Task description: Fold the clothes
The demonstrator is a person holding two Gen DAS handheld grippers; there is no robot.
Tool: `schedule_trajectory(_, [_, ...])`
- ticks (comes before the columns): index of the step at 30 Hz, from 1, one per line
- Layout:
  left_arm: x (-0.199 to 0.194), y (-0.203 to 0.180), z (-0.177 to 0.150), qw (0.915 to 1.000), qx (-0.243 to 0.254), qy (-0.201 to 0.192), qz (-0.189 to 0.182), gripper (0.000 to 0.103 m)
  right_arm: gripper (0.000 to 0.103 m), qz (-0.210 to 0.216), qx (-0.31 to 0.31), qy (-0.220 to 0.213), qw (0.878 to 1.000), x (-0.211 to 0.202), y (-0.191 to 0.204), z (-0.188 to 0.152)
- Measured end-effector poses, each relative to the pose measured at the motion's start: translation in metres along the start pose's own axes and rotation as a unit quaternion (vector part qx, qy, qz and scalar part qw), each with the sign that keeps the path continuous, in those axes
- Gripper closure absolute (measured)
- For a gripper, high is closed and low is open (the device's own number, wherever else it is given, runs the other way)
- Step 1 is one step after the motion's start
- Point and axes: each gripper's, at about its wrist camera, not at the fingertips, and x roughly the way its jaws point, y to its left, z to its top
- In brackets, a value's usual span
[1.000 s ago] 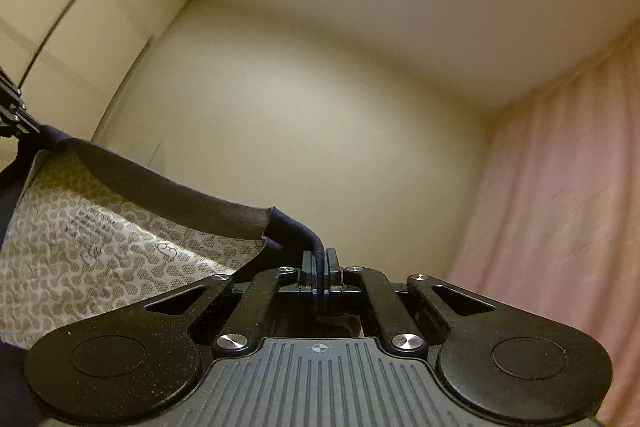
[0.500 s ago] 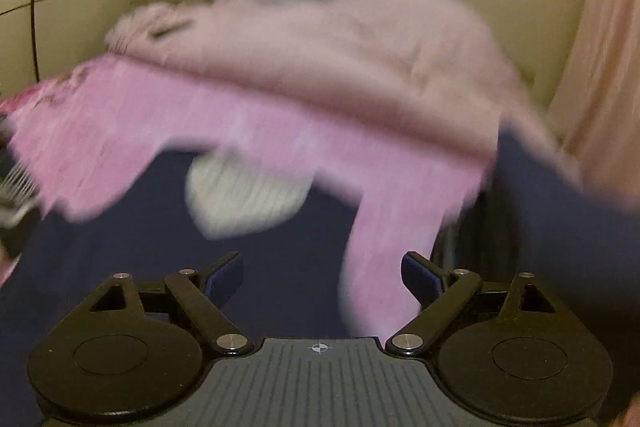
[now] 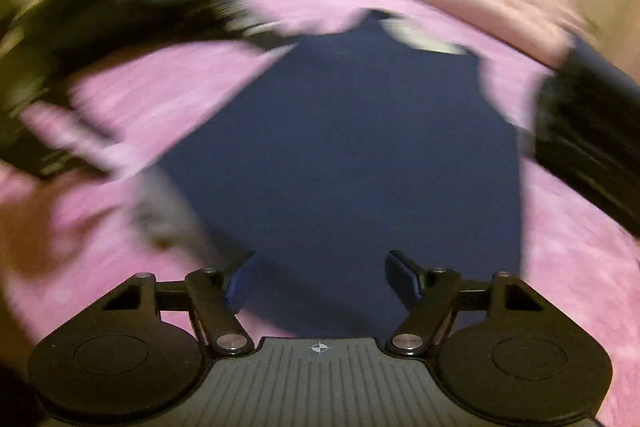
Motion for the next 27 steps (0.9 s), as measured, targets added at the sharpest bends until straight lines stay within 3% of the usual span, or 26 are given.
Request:
schedule_trajectory(3, [-0.002, -0.027, -0.018, 0.9978, 0.062, -0.017, -0.017, 0.067, 0.041, 0.026, -0.027, 0.003, 0.999, 0.011, 0.028, 0.000])
schedule_trajectory(10, [0.029, -0.015, -0.006, 0.9943, 0.042, -0.039, -0.090, 0.069, 0.041, 0.040, -0.089, 0.010, 0.995, 0.054, 0.036, -0.013])
schedule_trajectory(12, [0.038, -0.012, -0.004, 0.9937, 0.018, -0.028, -0.107, 0.101, 0.041, 0.032, -0.081, 0.013, 0.996, 0.054, 0.029, -0.019])
schedule_trajectory(15, [0.007, -0.026, -0.011, 0.9975, 0.002, -0.040, -0.058, 0.103, 0.041, 0.019, -0.062, 0.016, 0.998, 0.047, 0.016, -0.029])
schedule_trajectory(18, [-0.030, -0.066, -0.024, 0.9976, 0.038, -0.034, 0.047, 0.103, 0.041, 0.008, -0.031, 0.022, 0.999, 0.033, 0.002, -0.041])
schedule_trajectory(20, [-0.033, -0.088, -0.034, 0.9941, 0.067, -0.005, 0.086, 0.103, 0.041, -0.008, -0.006, 0.026, 1.000, 0.025, -0.010, -0.051])
schedule_trajectory(24, [-0.026, -0.089, -0.040, 0.9956, 0.031, 0.016, 0.087, 0.102, 0.041, -0.047, 0.060, 0.030, 0.997, 0.007, -0.047, -0.074])
schedule_trajectory(27, [-0.023, -0.071, -0.034, 0.9971, -0.044, 0.004, 0.061, 0.088, 0.041, -0.076, 0.123, 0.029, 0.989, -0.007, -0.083, -0.093])
